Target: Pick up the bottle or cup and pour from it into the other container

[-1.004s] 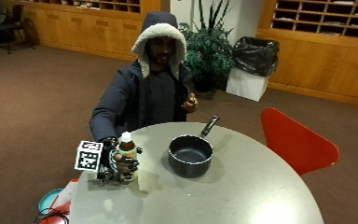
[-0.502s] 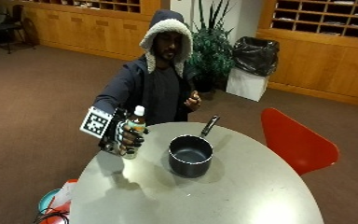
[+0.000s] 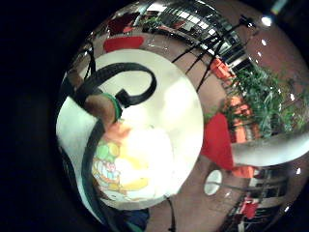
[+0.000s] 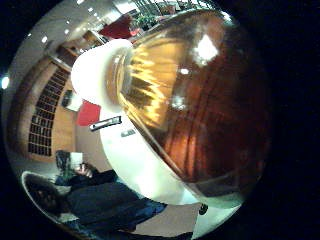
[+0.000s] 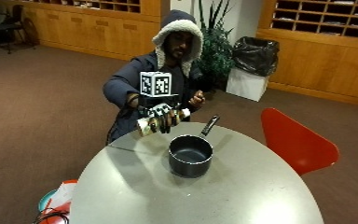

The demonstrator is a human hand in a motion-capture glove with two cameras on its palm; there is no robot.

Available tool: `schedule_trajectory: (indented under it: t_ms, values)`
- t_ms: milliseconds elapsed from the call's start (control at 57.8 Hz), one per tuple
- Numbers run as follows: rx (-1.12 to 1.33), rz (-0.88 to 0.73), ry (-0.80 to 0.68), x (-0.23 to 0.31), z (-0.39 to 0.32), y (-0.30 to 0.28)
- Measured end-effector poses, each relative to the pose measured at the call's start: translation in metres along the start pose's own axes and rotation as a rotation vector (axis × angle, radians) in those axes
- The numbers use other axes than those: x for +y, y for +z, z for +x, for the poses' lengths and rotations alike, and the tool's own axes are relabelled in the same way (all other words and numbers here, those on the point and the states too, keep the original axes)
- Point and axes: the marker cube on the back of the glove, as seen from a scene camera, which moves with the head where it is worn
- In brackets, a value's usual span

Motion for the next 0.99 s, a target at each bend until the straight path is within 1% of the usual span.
schedule_trajectory:
  t_ms: [121, 225, 346, 519, 675, 987]
  values:
    - [0.169, -0.073, -0.046, -0.012, -0.026, 0.013]
    - [0.383, -0.141, -0.088, -0.020, -0.046, 0.026]
    - [0.592, -0.165, -0.144, -0.029, -0.060, 0.038]
    - [0.759, -0.206, -0.208, -0.026, -0.082, 0.053]
    - [0.796, -0.215, -0.243, -0.032, -0.082, 0.050]
    - [0.793, -0.189, -0.219, -0.027, -0.078, 0.043]
